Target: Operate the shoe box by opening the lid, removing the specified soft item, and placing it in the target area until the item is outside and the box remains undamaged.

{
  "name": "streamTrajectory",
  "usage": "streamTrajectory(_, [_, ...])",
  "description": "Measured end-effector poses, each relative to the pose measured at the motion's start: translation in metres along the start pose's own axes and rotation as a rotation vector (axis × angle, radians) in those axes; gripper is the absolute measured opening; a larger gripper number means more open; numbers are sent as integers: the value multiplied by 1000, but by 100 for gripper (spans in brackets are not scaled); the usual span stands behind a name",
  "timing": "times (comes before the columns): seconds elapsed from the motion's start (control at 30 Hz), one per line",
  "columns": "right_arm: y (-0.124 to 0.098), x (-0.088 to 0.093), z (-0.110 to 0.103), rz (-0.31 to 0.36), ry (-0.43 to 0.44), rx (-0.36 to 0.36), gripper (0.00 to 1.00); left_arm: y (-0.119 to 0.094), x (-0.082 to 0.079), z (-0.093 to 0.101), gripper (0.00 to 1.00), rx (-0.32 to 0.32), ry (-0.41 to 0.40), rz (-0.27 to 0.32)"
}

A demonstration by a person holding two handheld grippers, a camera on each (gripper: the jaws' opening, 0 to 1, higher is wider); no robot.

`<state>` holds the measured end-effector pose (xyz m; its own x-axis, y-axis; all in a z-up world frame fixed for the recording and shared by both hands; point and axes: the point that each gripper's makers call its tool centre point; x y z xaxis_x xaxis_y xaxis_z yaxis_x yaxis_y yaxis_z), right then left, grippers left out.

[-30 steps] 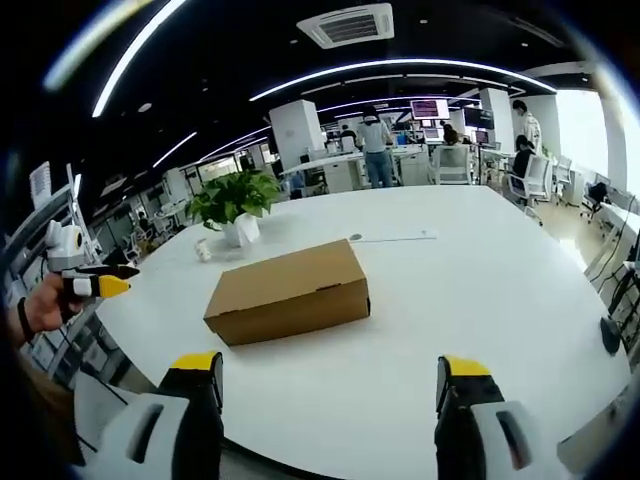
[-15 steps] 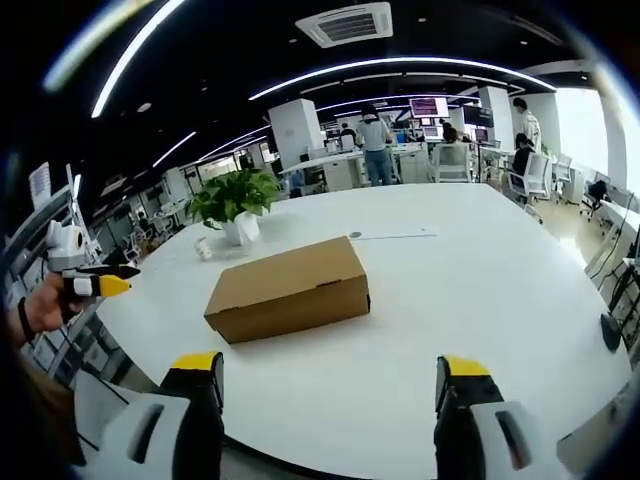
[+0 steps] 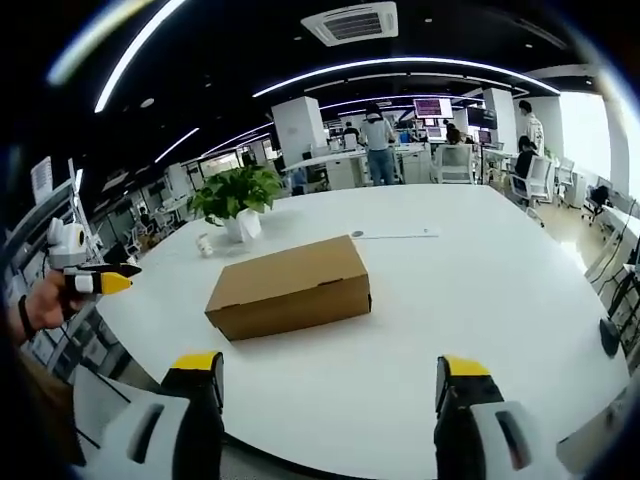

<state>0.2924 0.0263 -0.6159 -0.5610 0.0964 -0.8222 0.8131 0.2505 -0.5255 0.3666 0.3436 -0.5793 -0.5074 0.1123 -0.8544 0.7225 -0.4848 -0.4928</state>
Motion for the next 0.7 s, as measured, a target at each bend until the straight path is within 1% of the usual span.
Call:
streamTrajectory(0.27, [-1,2,0,-3,-9,5,87,4,3,5,83,17,0,-9])
streamTrajectory(0.53, [-1,9,2,-11,4,11,87,6,0,7,83,23,8,-12])
streamTrajectory(0.7, [0,11,1,-20,3,8,87,7,2,7,83,23,3,-17])
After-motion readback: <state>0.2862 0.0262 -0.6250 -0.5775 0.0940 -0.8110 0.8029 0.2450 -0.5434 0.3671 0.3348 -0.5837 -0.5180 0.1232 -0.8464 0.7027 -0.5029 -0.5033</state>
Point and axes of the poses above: the point that each gripper's makers call its tool centre point, and the gripper's own axes: y roughly forward along the fingers, z roughly to its right, x roughly out of its underside, and after that the axes turned 1 degree about -x, right-handed
